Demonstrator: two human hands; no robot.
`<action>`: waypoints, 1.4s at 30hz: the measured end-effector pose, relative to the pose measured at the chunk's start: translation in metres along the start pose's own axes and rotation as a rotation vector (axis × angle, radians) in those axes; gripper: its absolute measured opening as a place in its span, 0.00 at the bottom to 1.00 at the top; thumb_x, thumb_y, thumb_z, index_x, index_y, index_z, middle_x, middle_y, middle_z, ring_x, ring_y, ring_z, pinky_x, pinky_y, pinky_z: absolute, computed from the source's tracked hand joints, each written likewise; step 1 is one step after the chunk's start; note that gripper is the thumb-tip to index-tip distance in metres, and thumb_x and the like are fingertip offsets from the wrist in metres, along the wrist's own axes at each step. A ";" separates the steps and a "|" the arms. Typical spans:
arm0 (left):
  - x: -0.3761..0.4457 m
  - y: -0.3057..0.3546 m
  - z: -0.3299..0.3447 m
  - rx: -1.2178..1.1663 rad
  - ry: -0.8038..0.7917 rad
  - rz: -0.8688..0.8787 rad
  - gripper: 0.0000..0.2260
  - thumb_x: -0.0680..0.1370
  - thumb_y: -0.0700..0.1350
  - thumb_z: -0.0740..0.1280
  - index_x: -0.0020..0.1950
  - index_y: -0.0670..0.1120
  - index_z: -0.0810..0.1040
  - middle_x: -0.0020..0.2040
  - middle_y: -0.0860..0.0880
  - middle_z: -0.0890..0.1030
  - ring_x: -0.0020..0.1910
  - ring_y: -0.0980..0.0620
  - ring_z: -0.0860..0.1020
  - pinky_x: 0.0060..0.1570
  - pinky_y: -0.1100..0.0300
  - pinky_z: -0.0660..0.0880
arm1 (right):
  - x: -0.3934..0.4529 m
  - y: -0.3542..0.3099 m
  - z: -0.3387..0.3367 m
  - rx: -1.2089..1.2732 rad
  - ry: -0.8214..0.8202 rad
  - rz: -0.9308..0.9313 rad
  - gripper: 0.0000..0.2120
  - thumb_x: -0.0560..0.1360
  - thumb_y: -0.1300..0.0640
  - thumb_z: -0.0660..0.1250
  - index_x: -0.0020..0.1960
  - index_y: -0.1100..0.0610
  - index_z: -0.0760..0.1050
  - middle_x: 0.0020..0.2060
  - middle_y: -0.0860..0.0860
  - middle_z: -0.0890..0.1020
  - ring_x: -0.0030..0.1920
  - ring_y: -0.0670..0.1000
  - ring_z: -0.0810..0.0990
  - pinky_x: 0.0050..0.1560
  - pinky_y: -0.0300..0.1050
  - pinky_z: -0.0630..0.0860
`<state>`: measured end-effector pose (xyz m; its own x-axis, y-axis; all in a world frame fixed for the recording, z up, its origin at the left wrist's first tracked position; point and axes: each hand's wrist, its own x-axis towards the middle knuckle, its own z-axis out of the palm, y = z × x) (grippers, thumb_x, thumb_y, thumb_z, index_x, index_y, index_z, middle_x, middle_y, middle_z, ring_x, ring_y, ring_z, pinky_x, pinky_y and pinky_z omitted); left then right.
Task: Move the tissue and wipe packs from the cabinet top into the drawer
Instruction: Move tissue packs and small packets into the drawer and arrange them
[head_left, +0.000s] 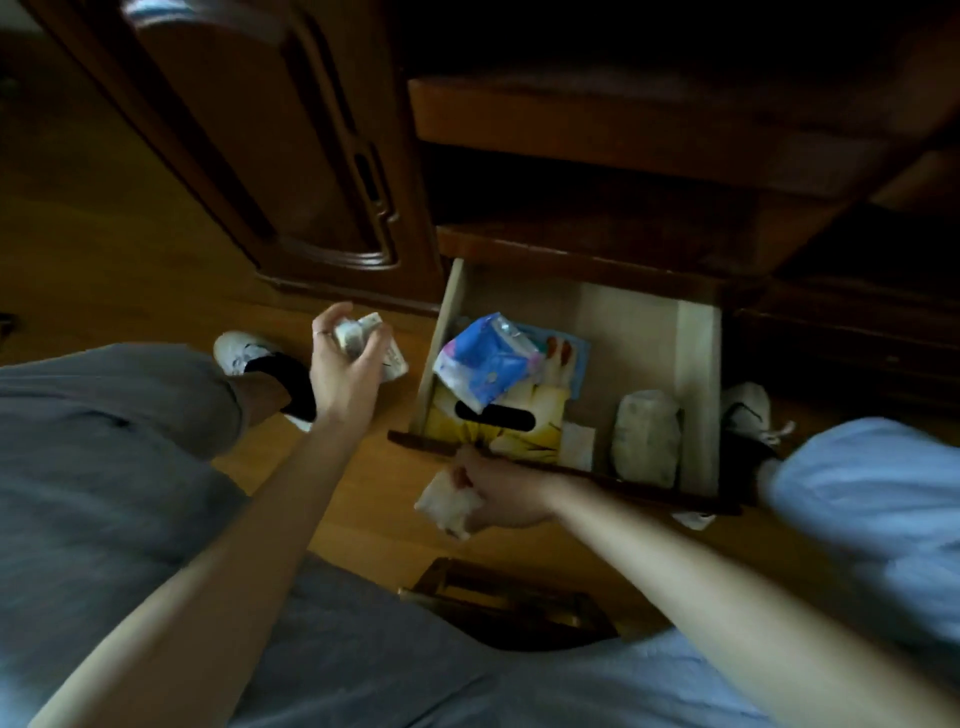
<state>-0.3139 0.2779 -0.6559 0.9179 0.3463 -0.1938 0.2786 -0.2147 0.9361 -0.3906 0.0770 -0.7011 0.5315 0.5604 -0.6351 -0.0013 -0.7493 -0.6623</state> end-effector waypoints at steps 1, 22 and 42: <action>0.000 0.003 0.010 0.016 -0.057 0.017 0.23 0.72 0.59 0.72 0.64 0.57 0.70 0.48 0.53 0.82 0.43 0.58 0.82 0.46 0.51 0.81 | -0.013 0.008 -0.008 0.086 0.047 0.031 0.27 0.73 0.54 0.76 0.62 0.47 0.61 0.55 0.47 0.73 0.54 0.51 0.76 0.46 0.46 0.75; -0.018 -0.029 0.128 0.219 -0.424 0.072 0.20 0.77 0.51 0.73 0.66 0.55 0.72 0.51 0.62 0.77 0.45 0.70 0.78 0.37 0.75 0.72 | -0.016 0.183 -0.091 0.514 0.802 0.510 0.14 0.75 0.57 0.73 0.57 0.53 0.72 0.50 0.52 0.81 0.45 0.50 0.83 0.46 0.49 0.82; -0.018 -0.029 0.127 0.243 -0.435 0.103 0.22 0.77 0.50 0.73 0.69 0.53 0.72 0.49 0.64 0.77 0.46 0.71 0.78 0.35 0.75 0.73 | 0.008 0.182 -0.091 0.095 0.519 0.434 0.27 0.79 0.63 0.62 0.76 0.47 0.63 0.65 0.56 0.79 0.57 0.57 0.80 0.53 0.52 0.78</action>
<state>-0.3031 0.1618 -0.7171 0.9624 -0.0893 -0.2567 0.1906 -0.4515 0.8717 -0.3094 -0.0868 -0.7909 0.8034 -0.0436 -0.5938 -0.3678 -0.8206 -0.4374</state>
